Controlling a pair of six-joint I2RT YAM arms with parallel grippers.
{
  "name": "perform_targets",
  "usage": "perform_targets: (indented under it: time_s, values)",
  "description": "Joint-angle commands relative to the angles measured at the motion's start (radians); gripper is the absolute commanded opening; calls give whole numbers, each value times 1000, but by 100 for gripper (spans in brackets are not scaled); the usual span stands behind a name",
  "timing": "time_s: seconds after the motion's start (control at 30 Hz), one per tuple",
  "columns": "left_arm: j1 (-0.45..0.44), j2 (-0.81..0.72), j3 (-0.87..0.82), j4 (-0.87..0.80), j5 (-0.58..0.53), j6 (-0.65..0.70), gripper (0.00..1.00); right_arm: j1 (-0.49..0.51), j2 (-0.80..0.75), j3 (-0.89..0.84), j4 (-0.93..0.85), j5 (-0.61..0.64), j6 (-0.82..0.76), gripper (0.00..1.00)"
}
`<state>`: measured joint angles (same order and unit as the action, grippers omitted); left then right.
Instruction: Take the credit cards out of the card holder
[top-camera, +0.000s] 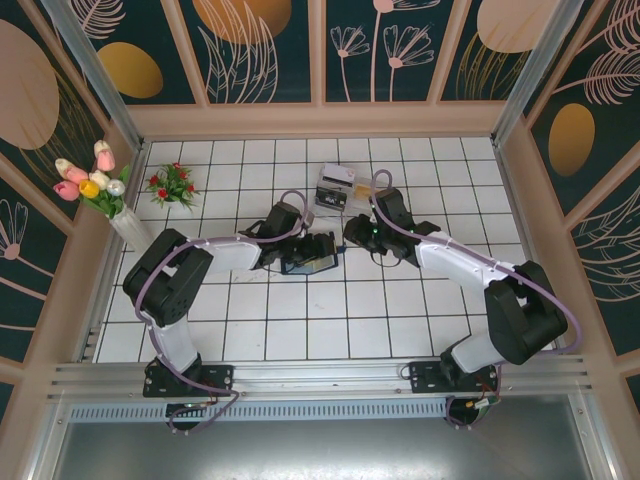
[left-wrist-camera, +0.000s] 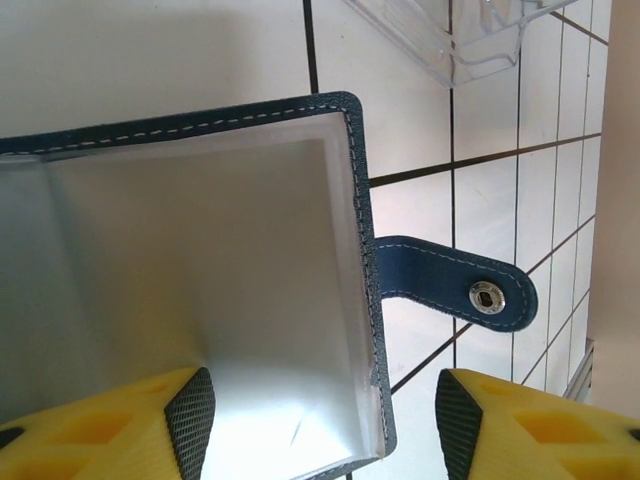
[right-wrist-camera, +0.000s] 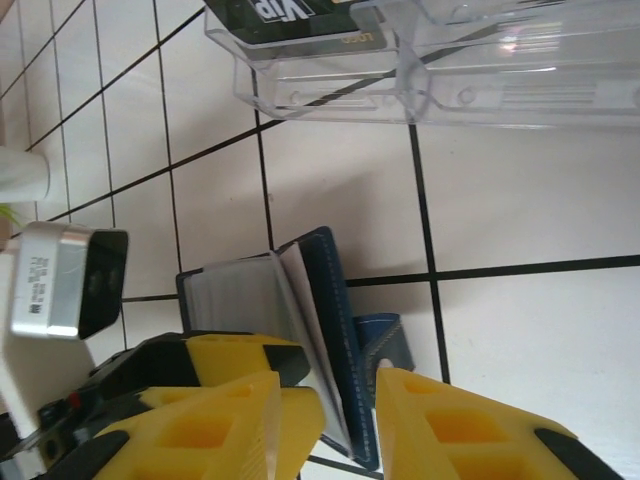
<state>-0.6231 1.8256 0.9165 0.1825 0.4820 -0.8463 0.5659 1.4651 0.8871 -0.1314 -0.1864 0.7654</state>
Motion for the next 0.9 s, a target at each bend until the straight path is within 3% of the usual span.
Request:
perform_targets:
  time_s: [0.0,0.23,0.37,0.57,0.73,0.87]
  values:
    - [-3,37,-23,-38,-47,27,61,-5,23,13,45,-39,3,32]
    - [-3,60,-35,-63,-76,38,58,14,86,54,39,-64,-9,31]
    - [-4,74,-46,-66,-86,39,54,30,119,77,37,-67,-5,25]
    - [-3,92,-66,-76,-112,44,44,35,164,101,39,-63,-4,24]
    - [-4,96,-84,-87,-140,45,32,42,258,160,-21,-81,-2,11]
    - [-3,76,-97,-81,-148,35,25,49,303,191,-28,-85,-2,8]
